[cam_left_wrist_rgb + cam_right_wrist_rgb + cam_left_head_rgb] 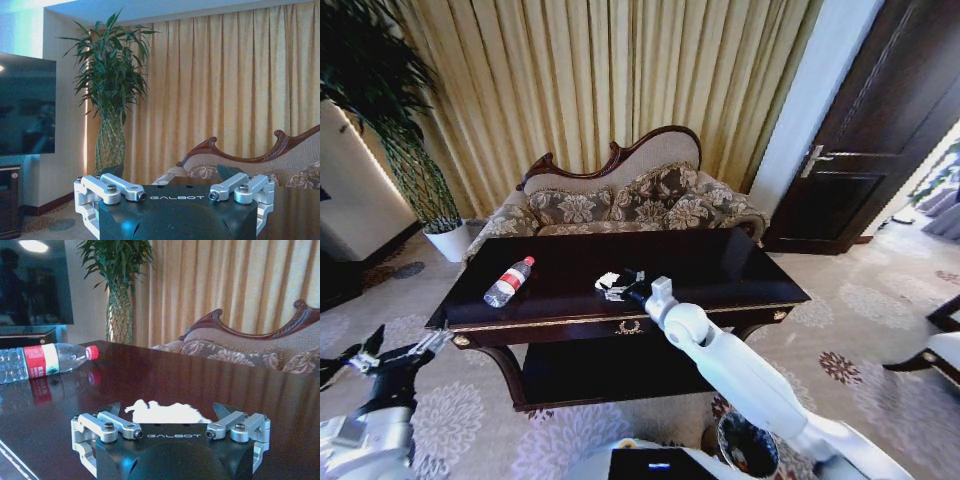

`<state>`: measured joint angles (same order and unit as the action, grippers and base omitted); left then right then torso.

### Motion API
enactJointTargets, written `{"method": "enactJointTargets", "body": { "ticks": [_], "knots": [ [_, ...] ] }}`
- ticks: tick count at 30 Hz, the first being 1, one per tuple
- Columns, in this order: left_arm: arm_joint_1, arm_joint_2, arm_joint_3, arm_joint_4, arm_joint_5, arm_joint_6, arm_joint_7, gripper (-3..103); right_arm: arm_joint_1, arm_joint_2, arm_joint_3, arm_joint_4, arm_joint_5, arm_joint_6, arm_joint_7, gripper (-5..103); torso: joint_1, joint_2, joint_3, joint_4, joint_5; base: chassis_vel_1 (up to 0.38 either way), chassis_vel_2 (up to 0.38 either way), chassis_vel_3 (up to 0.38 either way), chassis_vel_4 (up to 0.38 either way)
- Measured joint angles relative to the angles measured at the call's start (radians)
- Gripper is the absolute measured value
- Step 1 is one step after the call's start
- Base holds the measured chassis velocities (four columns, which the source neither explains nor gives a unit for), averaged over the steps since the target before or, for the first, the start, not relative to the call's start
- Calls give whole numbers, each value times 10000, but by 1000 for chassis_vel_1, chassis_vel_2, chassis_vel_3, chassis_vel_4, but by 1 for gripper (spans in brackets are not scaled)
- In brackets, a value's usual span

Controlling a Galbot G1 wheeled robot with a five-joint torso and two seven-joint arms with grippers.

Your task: Move to the front of the table and place the trash on the table into the trash bin.

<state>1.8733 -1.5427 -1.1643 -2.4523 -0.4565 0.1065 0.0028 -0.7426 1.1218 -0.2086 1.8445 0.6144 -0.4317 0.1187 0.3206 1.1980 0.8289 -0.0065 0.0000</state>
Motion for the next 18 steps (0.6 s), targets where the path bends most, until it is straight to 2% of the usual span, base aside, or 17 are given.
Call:
{"method": "enactJointTargets", "body": {
  "ticks": [10, 18],
  "knots": [
    [76, -10, -197, -70, -106, -60, 9, 100, 559, 487, -311, -843, -47, -1, 0, 100, 0, 0, 0, 0, 0, 0, 0, 0, 0],
    [9, 45, -168, -81, -117, -60, 11, 100, 486, 464, -223, -928, -101, 0, 0, 100, 0, 0, 0, -1, 0, 0, 0, 0, 0]
  ]
}}
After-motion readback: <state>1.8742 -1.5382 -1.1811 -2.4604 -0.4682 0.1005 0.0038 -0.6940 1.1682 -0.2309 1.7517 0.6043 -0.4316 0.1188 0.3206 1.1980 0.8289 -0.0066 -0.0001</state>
